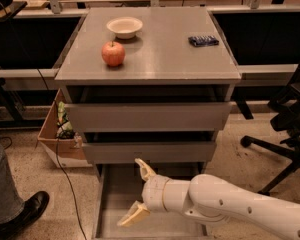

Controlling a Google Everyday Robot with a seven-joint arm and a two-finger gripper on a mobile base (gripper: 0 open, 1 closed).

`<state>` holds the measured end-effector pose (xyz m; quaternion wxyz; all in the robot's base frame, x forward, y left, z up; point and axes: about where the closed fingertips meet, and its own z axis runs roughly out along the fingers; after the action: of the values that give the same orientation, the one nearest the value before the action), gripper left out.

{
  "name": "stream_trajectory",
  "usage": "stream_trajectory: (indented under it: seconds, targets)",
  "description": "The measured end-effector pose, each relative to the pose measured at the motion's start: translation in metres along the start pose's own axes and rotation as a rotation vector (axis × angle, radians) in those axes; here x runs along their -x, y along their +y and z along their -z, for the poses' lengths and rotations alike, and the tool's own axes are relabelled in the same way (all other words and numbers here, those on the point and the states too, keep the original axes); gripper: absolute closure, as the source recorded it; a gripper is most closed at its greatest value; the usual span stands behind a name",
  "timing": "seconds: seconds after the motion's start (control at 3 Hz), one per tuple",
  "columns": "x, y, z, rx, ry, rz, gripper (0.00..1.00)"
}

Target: Close bottom drawer

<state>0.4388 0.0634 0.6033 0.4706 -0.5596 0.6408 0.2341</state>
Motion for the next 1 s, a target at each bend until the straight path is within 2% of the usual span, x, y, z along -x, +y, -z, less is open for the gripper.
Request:
stream_trajectory:
  seconds: [0.33, 0.67, 1.0]
  targets:
    - [-0.04, 0.003, -0.025, -0.021, 0.038, 0.037, 0.0]
    - [-0.094, 0.004, -0.045, -0.017, 0.15, 0.062, 0.0]
    - [-0.109, 0.003, -0.049, -0.011, 0.184, 0.068, 0.0]
